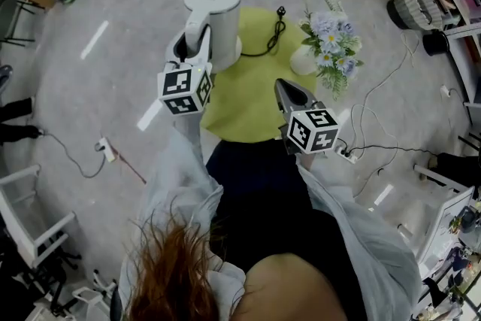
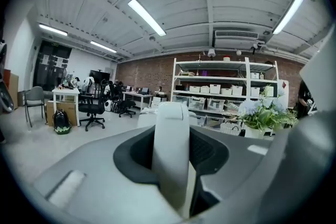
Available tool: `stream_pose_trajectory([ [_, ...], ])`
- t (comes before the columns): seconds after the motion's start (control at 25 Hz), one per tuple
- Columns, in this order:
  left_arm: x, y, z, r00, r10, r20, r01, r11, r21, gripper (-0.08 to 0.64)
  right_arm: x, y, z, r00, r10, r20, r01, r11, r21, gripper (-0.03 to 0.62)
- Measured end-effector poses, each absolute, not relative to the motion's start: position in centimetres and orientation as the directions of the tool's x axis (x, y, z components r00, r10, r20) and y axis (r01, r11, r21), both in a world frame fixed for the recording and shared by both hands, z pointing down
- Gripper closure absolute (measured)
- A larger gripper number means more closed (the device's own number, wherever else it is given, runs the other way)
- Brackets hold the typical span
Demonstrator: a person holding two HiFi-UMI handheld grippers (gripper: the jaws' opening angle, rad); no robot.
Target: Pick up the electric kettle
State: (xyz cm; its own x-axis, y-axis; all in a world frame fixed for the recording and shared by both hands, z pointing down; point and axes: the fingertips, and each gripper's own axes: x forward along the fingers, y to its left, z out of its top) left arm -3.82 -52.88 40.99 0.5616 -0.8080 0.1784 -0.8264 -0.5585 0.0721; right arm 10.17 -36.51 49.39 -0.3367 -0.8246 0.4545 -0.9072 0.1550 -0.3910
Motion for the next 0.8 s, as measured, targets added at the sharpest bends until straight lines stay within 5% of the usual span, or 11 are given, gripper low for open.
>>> stream_pose_trajectory([
  [0.8, -10.0, -48.4, 39.9, 0.469, -0.866, 0.175, -0.883, -0.465, 0.066, 0.405, 6.3, -37.4, 48.7, -0.46, -0.784, 0.416, -0.87, 0.304, -0.388, 0.591],
])
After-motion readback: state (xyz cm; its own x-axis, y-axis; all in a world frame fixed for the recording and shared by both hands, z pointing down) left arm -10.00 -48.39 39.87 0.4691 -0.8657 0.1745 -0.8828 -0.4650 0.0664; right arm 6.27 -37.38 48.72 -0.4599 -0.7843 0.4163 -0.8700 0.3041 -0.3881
